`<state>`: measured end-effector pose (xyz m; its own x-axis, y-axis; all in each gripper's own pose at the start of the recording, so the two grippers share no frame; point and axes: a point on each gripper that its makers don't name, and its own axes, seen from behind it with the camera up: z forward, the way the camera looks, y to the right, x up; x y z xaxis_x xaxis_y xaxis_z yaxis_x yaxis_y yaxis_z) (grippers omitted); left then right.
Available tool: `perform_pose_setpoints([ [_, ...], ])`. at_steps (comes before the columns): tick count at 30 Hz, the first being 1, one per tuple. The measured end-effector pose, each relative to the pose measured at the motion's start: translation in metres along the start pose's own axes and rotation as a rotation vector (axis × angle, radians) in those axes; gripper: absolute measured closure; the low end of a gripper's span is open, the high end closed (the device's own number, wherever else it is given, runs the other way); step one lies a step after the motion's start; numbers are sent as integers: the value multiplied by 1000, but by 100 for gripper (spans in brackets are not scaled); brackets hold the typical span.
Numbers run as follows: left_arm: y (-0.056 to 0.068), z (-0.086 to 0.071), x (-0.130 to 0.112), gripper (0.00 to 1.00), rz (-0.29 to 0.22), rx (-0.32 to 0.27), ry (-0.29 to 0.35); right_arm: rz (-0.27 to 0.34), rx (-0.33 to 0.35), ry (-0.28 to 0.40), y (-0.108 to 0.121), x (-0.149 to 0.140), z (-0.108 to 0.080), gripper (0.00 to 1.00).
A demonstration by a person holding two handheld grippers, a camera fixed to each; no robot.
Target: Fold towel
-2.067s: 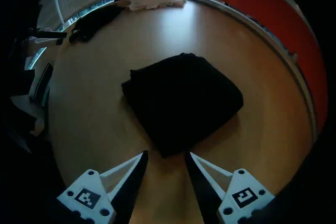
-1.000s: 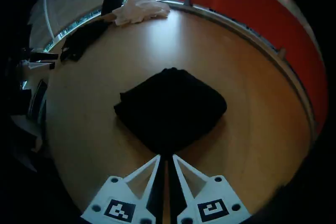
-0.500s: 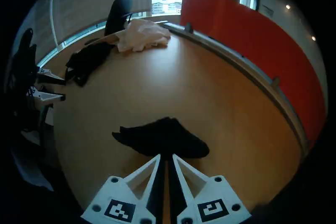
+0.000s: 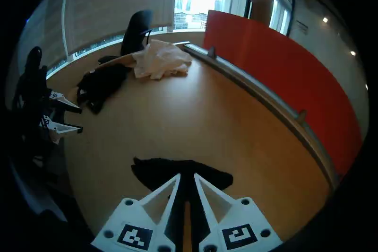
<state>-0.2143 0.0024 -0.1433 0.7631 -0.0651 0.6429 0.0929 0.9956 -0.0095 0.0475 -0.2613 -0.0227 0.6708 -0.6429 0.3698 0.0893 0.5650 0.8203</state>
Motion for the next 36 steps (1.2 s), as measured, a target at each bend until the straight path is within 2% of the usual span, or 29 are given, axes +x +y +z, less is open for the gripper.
perform_pose_setpoints([
  [8,6,3,4,3,5,-17,5,20,-22,7,11,-2,-12,96],
  [17,15,8,7,4,14,-36,1,53,-51,6,39,-15,-29,96],
  [23,19,10,10,4,24,-40,-4,79,-81,-10,68,-34,-45,96],
  [36,21,15,16,3,37,-21,-10,135,-176,-62,149,-89,-83,96],
])
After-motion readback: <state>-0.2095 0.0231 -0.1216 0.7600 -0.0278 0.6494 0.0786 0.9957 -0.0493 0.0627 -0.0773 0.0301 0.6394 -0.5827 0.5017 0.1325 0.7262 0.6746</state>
